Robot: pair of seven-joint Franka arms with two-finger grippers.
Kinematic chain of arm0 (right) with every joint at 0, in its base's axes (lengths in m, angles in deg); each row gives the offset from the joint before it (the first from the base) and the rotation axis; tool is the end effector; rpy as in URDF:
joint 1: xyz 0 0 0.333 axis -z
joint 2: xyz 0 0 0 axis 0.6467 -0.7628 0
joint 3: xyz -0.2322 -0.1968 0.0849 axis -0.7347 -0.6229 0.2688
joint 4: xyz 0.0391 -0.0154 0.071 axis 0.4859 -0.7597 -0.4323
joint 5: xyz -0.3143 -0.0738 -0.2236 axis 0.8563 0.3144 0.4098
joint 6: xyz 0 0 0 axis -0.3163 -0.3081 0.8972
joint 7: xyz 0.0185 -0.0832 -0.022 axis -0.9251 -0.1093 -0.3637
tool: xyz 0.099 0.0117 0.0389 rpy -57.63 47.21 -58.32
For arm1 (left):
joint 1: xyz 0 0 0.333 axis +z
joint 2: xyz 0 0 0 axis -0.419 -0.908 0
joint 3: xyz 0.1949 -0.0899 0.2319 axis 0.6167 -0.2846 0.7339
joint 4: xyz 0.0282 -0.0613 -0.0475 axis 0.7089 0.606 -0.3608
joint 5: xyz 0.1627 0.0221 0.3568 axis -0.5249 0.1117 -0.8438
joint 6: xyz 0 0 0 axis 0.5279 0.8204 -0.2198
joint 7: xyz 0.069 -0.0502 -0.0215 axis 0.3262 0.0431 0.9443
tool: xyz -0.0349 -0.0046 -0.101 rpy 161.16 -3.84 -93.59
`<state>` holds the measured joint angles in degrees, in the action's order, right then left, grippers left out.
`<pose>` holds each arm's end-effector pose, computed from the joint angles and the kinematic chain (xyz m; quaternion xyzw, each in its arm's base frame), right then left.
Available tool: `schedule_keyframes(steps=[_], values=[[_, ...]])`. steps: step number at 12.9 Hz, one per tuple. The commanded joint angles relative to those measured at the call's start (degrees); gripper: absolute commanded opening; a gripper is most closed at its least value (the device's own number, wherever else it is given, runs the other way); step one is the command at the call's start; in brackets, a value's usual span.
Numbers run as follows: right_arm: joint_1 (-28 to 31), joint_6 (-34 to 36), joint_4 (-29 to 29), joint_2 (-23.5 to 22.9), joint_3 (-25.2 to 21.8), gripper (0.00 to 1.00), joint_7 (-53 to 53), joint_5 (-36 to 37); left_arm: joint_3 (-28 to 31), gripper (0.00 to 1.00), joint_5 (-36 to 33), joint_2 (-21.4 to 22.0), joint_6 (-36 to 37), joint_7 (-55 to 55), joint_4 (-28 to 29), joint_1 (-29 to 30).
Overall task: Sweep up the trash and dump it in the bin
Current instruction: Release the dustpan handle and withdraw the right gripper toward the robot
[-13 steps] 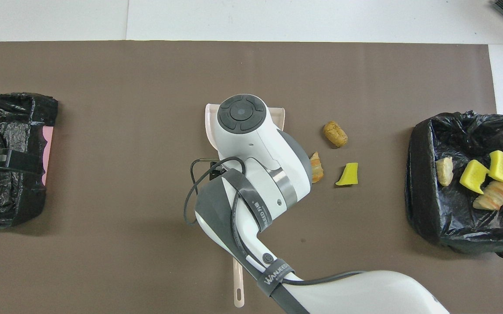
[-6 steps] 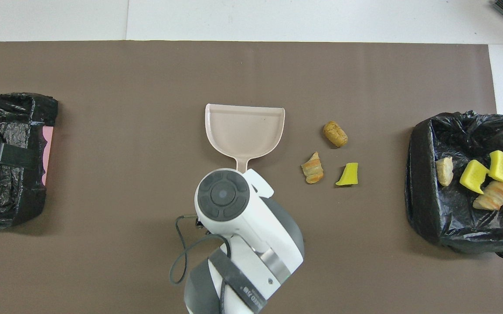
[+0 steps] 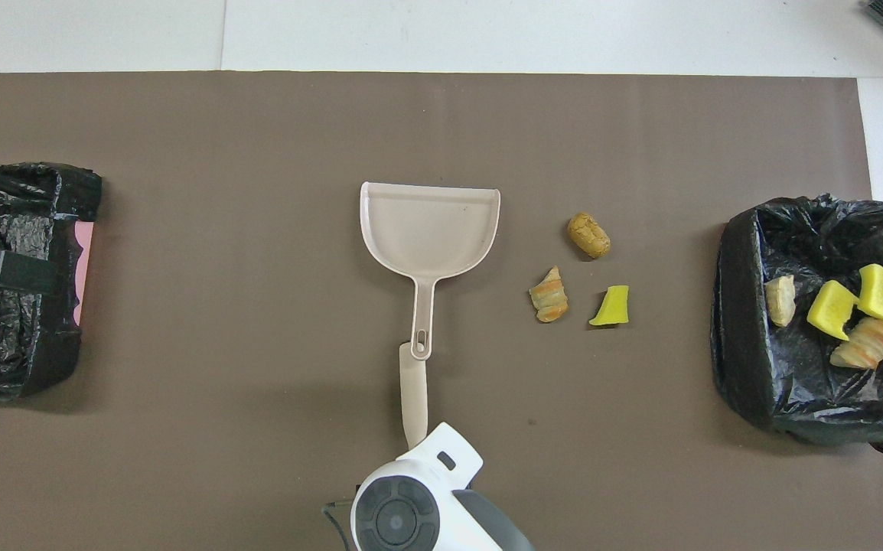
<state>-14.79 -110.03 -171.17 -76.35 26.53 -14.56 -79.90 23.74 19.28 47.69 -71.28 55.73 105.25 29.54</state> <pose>0.2944 0.4297 0.3547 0.9971 -0.0049 -0.0756 0.0084 0.5209 -0.0385 0.6460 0.9977 -0.0672 -0.0056 0.0045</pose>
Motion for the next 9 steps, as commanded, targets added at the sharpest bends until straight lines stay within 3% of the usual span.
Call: schedule_keyframes(steps=[1,4,9], values=[[-1.9,-3.1,-3.5,1.6,-0.2,1.0,-2.9,-1.1,1.0,1.0,0.3,0.0,0.8,-0.1,-1.0,-1.3],[-2.6,-5.8,-3.5,1.2,-0.3,0.99,-2.8,-0.5,4.1,1.0,0.0,0.2,0.8,-0.1,-0.9,-5.4],[-0.3,-7.7,-3.4,-0.9,-0.4,0.73,-2.5,2.8,5.0,1.0,0.0,0.5,1.0,-0.4,-0.4,-5.0]])
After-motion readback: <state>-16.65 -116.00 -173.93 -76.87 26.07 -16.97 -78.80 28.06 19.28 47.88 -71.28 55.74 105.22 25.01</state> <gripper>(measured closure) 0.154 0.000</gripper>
